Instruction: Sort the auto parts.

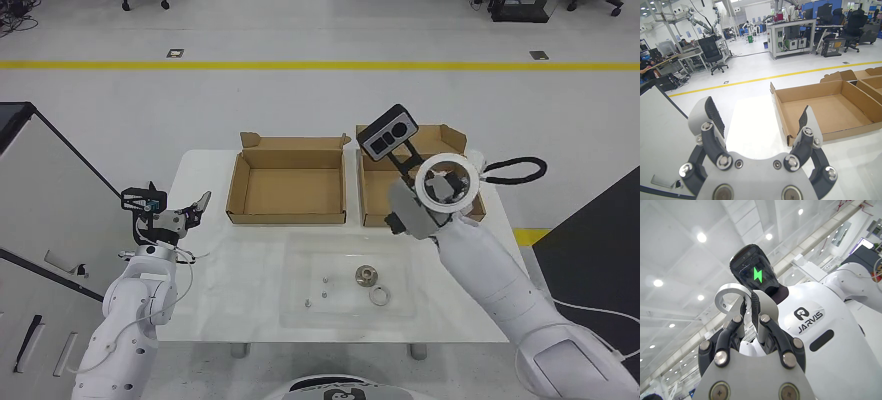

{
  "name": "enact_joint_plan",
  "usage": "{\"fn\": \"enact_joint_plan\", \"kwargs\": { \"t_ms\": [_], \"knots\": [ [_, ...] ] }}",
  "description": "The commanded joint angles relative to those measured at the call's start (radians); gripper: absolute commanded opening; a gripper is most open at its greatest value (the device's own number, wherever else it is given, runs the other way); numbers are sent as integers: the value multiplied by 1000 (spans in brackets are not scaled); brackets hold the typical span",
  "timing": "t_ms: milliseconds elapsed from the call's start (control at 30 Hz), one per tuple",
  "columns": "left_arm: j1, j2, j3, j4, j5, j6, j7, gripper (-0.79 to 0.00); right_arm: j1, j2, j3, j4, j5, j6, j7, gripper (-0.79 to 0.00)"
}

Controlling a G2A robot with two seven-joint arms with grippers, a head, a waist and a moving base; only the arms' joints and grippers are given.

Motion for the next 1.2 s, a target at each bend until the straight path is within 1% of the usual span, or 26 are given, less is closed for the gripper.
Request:
{"fn": "enact_joint_plan", "kwargs": {
  "t_ms": [0, 167, 400, 567, 667, 833, 1000, 1167],
  "knots": [
    [0, 0, 0, 0, 0, 0, 0, 0, -1, -4, 2, 4, 15, 9, 2, -785],
    [0, 0, 0, 0, 0, 0, 0, 0, -10, -16, 14, 10, 24, 19, -1, -785],
    [0, 0, 0, 0, 0, 0, 0, 0, -2, -18, 46, 21, -157, 1, -17, -785],
    [0, 0, 0, 0, 0, 0, 0, 0, -8, -20, 63, 15, -226, 1, -29, -785],
    [0, 0, 0, 0, 0, 0, 0, 0, -15, -24, 68, 11, -224, 10, -26, -785],
    [0, 0, 0, 0, 0, 0, 0, 0, -32, -36, 61, 11, -126, 49, -9, -785],
    [0, 0, 0, 0, 0, 0, 0, 0, -40, -48, 55, 17, -71, 80, -2, -785],
    [0, 0, 0, 0, 0, 0, 0, 0, -40, -49, 55, 17, -68, 82, -1, -785]
  ]
}}
